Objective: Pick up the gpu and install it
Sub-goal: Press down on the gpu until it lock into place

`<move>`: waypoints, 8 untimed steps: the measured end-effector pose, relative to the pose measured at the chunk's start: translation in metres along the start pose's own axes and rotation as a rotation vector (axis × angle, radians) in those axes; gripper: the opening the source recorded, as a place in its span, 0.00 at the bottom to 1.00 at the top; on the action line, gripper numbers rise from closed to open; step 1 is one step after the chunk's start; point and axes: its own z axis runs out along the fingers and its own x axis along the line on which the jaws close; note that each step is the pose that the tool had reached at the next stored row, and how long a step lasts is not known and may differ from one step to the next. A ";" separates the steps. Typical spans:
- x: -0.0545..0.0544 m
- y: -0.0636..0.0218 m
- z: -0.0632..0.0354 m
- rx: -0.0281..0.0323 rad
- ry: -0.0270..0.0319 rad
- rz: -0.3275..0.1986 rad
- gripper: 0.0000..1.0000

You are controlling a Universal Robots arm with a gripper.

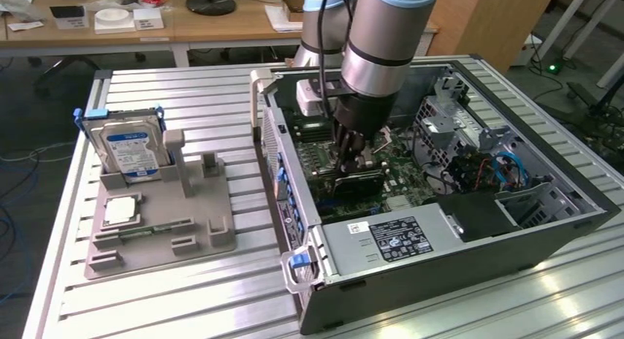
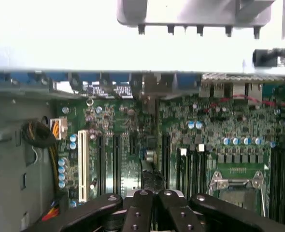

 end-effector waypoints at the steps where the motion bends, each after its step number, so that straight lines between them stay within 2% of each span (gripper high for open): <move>1: 0.000 0.0022 0.0000 -0.0005 0.0006 0.000 0.10; 4: 0.000 0.0072 -0.0045 -0.0006 0.0009 -0.001 0.10; 8: 0.000 0.0096 -0.0141 -0.0005 0.0008 -0.001 0.10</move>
